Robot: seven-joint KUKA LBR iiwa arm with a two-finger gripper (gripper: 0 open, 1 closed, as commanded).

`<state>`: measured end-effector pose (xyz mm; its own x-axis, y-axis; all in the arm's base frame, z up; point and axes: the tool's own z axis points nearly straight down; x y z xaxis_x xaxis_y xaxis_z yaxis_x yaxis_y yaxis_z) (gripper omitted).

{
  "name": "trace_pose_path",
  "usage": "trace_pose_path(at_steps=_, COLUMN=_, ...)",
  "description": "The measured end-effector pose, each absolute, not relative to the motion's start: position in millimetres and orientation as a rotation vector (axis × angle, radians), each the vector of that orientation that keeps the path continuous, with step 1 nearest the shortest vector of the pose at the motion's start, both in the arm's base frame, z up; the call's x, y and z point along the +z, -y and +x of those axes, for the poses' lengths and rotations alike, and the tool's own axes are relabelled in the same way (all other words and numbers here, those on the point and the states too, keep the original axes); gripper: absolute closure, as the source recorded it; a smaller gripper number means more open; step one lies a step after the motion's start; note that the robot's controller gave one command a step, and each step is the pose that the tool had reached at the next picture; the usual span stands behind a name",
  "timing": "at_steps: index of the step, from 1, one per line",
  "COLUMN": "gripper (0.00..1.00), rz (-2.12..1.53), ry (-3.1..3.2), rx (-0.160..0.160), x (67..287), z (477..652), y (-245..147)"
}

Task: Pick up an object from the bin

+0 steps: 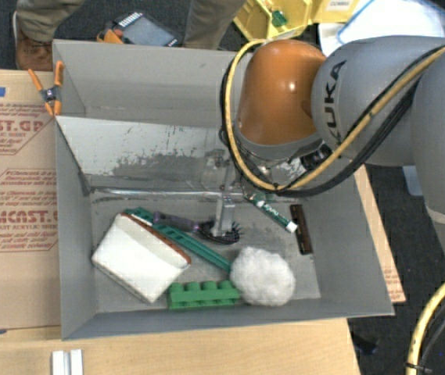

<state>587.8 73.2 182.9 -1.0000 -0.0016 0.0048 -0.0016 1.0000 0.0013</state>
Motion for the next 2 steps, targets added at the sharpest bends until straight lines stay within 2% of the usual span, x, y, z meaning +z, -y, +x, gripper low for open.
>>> trace_pose_path(at_steps=1, gripper=0.00, rz=0.001, ry=3.144, rx=-0.003, x=186.6, z=589.6, y=-72.7)
trace_pose_path(at_steps=2, gripper=0.00, rz=0.196, ry=3.141, rx=-0.002, x=102.6, z=582.5, y=-46.2)
